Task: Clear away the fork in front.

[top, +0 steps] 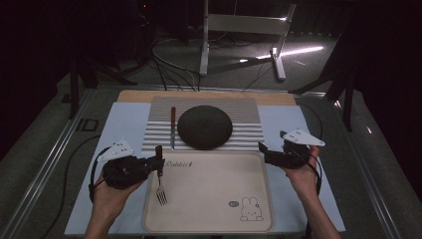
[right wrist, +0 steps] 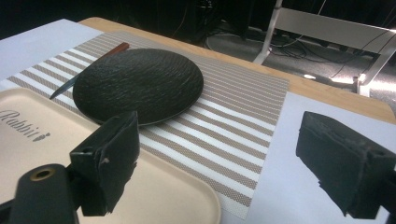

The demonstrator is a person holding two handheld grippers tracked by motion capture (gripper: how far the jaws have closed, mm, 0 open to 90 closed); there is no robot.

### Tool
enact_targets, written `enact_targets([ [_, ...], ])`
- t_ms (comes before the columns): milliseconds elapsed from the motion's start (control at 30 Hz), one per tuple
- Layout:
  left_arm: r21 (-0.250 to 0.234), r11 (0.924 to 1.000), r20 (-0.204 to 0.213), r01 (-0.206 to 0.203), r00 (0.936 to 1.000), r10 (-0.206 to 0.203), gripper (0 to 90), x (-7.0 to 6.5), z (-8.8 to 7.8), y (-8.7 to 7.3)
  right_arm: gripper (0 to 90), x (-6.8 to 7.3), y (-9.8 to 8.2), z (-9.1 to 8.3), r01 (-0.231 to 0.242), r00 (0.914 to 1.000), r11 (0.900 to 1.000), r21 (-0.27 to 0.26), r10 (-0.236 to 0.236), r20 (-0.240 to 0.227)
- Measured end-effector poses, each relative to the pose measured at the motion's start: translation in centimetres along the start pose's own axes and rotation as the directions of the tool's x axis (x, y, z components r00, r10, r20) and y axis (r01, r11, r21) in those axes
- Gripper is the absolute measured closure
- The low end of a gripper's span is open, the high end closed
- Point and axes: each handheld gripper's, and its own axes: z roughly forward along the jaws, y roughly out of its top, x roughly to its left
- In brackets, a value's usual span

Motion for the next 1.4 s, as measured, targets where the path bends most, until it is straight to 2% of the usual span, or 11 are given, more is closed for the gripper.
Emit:
enact_targets([
  [67, 0.012, 0.9999, 0.010, 0.010, 0.9999, -0.011, 80.8, 0.1, 0.2, -0.2, 13.8, 0.0, 0.0, 0.0, 0.004, 1.0000, 1.000, -0.002, -0.004, -0.002],
  [167, 0.042, 0.9980, 0.040, 0.047, 0.9980, -0.048, 80.8, 0.6, 1.0, -0.7, 13.8, 0.1, 0.1, 0.0, 0.003, 1.0000, 1.000, -0.002, -0.003, -0.002],
  [300, 0.091, 0.9903, 0.071, 0.105, 0.9912, -0.112, 80.8, 2.1, 2.5, -1.7, 13.8, 0.0, 0.1, -0.1, 0.002, 1.0000, 1.000, -0.006, -0.002, 0.000],
  [433, 0.083, 0.9867, 0.037, 0.139, 0.9891, -0.143, 79.2, 3.7, 3.8, -2.6, 13.8, 0.1, 0.1, -0.1, 0.001, 1.0000, 1.000, -0.005, -0.001, 0.000],
  [600, 0.129, 0.9833, -0.010, 0.129, 0.9917, -0.128, 75.1, 4.9, 5.6, -3.5, 13.9, 0.1, 0.0, -0.1, -0.001, 1.0000, 1.000, -0.004, 0.001, -0.003],
  [700, 0.133, 0.9818, -0.010, 0.136, 0.9907, -0.136, 73.8, 5.3, 6.1, -4.0, 13.9, 0.1, 0.0, 0.0, 0.000, 1.0000, 1.000, -0.002, 0.000, -0.004],
  [767, 0.150, 0.9765, -0.020, 0.155, 0.9878, -0.154, 73.0, 5.8, 6.4, -4.7, 14.0, 0.1, 0.0, -0.1, 0.000, 1.0000, 1.000, -0.003, 0.000, -0.004],
  [1000, 0.179, 0.9695, -0.039, 0.167, 0.9859, -0.163, 72.0, 6.2, 6.2, -5.8, 14.0, 0.1, 0.0, -0.1, -0.001, 1.0000, 1.000, -0.005, 0.001, -0.005],
  [1200, 0.194, 0.9591, -0.093, 0.206, 0.9772, -0.191, 70.8, 6.9, 5.9, -6.7, 14.0, 0.1, 0.0, -0.2, 0.000, 1.0000, 1.000, -0.007, 0.000, -0.006],
  [1400, 0.204, 0.9543, -0.127, 0.218, 0.9725, -0.195, 67.0, 7.2, 5.9, -7.0, 14.0, 0.0, -0.1, -0.3, -0.003, 1.0000, 1.000, -0.008, 0.003, -0.005],
])
